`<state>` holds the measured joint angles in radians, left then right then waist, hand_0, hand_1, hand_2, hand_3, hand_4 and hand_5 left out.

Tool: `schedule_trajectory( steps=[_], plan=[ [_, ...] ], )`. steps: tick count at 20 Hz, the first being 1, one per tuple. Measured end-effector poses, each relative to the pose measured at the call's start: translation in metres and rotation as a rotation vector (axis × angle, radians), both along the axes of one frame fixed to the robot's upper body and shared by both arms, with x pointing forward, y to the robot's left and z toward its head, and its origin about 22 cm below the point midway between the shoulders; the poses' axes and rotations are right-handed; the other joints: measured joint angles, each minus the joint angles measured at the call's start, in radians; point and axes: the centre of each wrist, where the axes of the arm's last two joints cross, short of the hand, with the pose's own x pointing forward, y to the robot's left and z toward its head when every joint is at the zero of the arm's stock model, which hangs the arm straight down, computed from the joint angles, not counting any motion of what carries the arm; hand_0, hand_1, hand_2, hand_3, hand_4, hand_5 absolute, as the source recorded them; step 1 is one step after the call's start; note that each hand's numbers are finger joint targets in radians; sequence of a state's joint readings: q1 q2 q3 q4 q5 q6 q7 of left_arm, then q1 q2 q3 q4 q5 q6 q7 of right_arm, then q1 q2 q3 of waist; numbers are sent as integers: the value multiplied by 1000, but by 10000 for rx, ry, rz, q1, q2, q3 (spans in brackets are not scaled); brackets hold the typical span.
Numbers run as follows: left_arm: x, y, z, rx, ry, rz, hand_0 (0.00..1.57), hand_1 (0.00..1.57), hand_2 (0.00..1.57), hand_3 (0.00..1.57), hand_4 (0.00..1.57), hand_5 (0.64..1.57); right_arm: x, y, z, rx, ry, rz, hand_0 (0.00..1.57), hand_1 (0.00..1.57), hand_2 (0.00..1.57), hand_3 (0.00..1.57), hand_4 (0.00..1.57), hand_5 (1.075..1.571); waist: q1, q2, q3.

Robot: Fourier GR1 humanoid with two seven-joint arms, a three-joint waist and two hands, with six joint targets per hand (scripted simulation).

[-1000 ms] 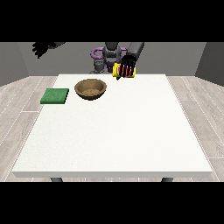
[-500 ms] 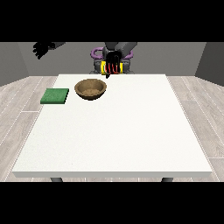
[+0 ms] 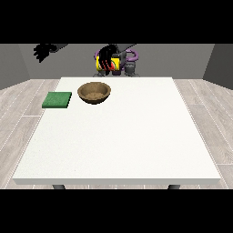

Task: Pick the cup and pour the ball into the bowl, then pick the bowl and place it on the pad

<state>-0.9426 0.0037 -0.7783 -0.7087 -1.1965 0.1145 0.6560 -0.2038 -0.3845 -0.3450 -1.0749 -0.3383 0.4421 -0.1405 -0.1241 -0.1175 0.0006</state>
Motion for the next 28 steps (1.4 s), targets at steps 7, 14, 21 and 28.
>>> schedule_trajectory(
  steps=[7, 14, 21, 28],
  plan=[
    [-1, 39, -8, -3219, -44, 225, 1018, 1018, 1545, 1223, 1232, 1563, -13, -5, -8, -26, 151, -545, 0, 0, 0, 0, 711, 1570, 720, 198, -21],
    [-2, 47, 39, -10356, -656, 106, 0, 0, 0, 0, 531, 1545, -4, 10, -12, 355, 215, -781, 0, 0, 0, 0, 696, 1570, 1437, 1372, -137],
    [1, 92, 107, -16011, 259, -988, 0, 0, 0, 0, 214, 1500, -6, 21, -22, 614, 138, -1486, 0, 0, 0, 0, 417, 1570, 2489, 2018, -136],
    [15, 208, 151, -17750, 1171, -2831, 0, 0, 0, 0, 344, 1503, -4, 39, -28, 959, -386, -2455, 0, 0, 0, 0, 0, 1569, 3408, 2821, -59]
  ],
)
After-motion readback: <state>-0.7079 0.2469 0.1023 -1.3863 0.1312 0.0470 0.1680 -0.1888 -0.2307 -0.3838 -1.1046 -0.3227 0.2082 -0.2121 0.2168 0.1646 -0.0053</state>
